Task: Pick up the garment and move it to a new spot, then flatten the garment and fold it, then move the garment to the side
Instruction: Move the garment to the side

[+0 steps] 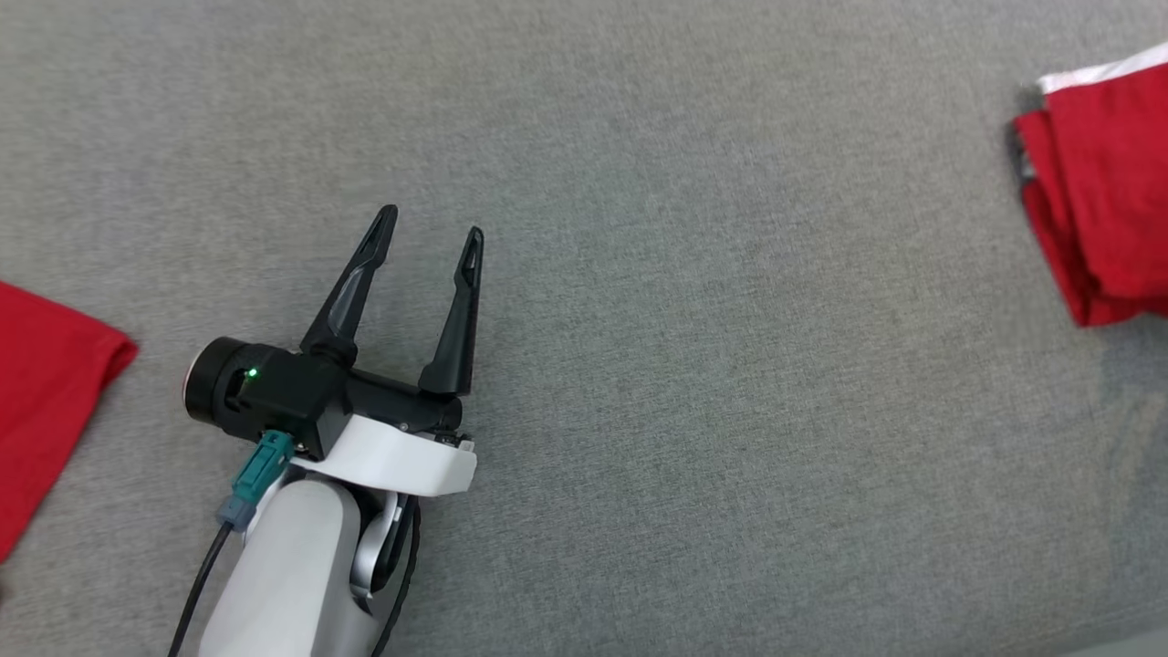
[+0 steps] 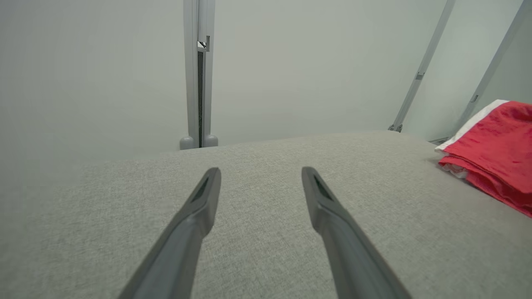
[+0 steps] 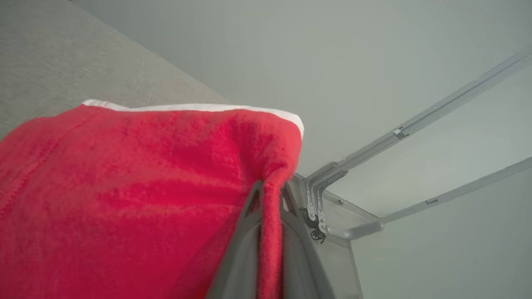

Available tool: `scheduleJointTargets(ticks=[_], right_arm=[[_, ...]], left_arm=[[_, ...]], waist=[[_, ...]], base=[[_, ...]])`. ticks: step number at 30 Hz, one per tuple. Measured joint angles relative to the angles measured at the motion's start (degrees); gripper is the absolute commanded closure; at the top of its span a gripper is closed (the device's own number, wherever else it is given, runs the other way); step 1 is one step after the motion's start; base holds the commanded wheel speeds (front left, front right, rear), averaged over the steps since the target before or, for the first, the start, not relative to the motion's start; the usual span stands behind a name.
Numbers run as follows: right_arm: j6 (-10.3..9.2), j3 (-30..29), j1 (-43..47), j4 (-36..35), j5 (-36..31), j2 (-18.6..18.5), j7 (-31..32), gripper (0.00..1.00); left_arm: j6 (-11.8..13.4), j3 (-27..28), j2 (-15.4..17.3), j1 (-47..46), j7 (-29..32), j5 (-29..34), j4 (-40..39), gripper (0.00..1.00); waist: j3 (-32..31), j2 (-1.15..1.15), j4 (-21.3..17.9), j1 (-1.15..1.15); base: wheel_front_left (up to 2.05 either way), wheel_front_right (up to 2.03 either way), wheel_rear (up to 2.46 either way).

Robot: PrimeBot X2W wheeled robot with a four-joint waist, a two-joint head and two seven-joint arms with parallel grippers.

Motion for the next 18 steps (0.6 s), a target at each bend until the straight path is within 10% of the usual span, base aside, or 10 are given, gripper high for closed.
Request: scheduleJointTargets(ticks=[10,12,18], right_arm=[[0.00,-7.26,-4.75,6.13,-1.54,2.70,0.00,1.00],[0.00,-8.13,-5.04,6.44,-1.27,3.03,0.00,0.00],[-0.01,-12.58,-4.35,0.77,-0.43,4.56,-0.14,0.00]], left_arm=[[-1.18,0.47,0.01,-1.05,-0.02,0.58,-0.43,0.00],[-1.19,0.36,-0.01,-1.08,-0.02,0.47,-0.31,0.00],[-0.40,-0.27,0.03,-1.02,0.00,-1.66,0.41,0.00]], waist=[[4.33,0.00,-1.39,0.00],[4.31,0.00,-0.98,0.00],[1.84,0.00,0.23,0.00]], base=[[0.00,0.00,0.00],[0.00,0.00,0.00],[0.00,0.00,0.00]])
